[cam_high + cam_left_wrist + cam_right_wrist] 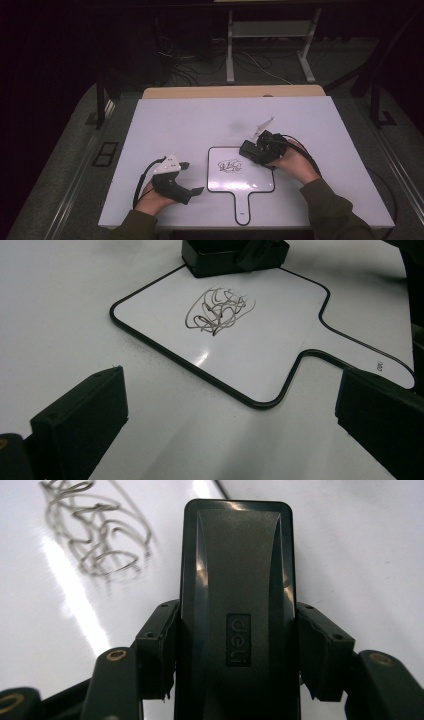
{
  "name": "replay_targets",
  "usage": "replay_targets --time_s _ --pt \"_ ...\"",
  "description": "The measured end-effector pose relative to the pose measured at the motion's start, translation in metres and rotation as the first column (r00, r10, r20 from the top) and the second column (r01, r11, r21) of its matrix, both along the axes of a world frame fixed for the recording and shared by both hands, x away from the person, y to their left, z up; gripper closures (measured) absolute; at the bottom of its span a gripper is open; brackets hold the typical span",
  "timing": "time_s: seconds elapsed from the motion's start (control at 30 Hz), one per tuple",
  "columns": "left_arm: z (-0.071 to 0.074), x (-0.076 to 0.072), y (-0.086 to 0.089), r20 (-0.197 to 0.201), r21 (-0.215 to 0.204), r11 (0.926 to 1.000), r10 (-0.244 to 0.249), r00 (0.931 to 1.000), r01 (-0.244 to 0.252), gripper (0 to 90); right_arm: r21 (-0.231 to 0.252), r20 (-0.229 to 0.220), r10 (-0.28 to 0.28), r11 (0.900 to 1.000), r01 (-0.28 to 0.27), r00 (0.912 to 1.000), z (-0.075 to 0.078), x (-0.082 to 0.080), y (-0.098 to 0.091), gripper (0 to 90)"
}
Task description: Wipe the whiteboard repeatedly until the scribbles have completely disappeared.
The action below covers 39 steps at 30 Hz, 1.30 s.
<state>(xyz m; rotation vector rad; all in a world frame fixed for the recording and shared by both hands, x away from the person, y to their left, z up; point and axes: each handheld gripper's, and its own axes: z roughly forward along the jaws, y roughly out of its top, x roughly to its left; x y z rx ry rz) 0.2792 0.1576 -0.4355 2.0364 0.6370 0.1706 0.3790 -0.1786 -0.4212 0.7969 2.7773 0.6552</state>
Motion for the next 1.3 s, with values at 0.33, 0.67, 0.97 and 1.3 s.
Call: replay_targets --time_s 0.33,0.67,0.97,1.3 --pt "0.0 0.0 0.0 0.002 -0.003 1.0 0.001 1.0 -0.001 0.0 -0.029 0.008 0.052 0.9983 -0.052 0.9986 0.001 -0.028 0.001 38.8" --pt "0.0 0.0 -0.001 0.0 -0.001 1.0 0.0 1.0 0.0 0.0 -0.016 -0.003 0.028 0.9995 -0.028 0.9996 0.001 -0.016 -0.003 38.8" --pt "-0.001 0.0 -0.001 -0.003 0.003 1.0 0.001 1.0 -0.001 0.0 -0.004 -0.005 -0.049 0.9988 0.048 0.9988 0.0 0.009 -0.01 38.8" --pt "-0.001 0.0 -0.001 -0.001 0.006 1.0 -0.004 1.0 0.004 0.0 -0.018 0.001 -0.031 0.9993 0.031 0.9995 0.0 0.005 -0.003 38.8"
